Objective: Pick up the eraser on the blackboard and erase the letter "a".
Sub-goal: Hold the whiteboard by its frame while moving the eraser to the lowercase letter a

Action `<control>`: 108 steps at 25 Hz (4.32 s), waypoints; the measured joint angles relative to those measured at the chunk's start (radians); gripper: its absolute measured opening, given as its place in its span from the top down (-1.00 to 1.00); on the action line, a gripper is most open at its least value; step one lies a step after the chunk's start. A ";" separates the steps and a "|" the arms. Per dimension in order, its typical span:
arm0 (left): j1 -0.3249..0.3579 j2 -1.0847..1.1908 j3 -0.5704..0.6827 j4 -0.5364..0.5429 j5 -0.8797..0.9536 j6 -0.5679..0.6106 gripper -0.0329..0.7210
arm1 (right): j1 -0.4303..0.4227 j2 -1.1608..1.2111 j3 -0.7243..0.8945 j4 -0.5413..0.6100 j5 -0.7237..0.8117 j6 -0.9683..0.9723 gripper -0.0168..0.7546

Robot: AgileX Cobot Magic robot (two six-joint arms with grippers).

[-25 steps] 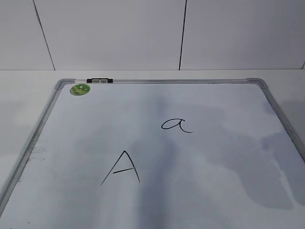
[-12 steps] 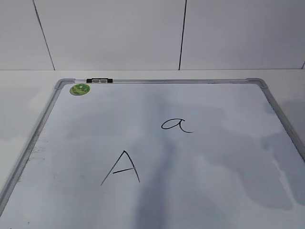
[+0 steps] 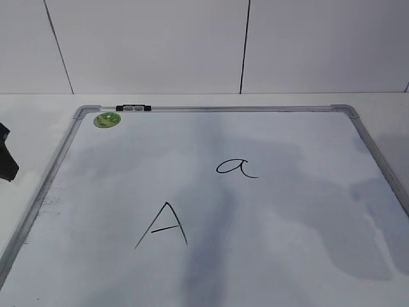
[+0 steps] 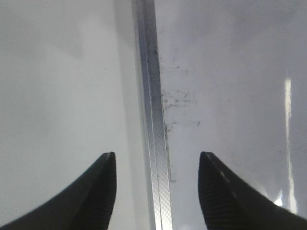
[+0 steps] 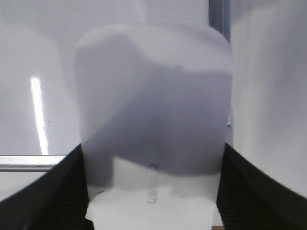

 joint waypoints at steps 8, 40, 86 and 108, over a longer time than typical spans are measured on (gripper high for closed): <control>0.000 0.161 -0.094 -0.002 0.004 0.032 -0.08 | 0.000 0.000 0.000 0.000 -0.001 0.000 -0.51; 0.002 0.330 -0.098 -0.072 -0.028 0.089 0.31 | 0.000 0.000 0.000 0.000 -0.002 0.000 -0.51; 0.002 0.351 -0.105 -0.097 -0.024 0.091 0.64 | 0.015 0.078 -0.072 0.038 0.002 -0.096 -0.51; 0.002 0.351 -0.105 -0.097 -0.024 0.091 0.68 | 0.309 0.689 -0.604 -0.026 0.016 -0.095 -0.51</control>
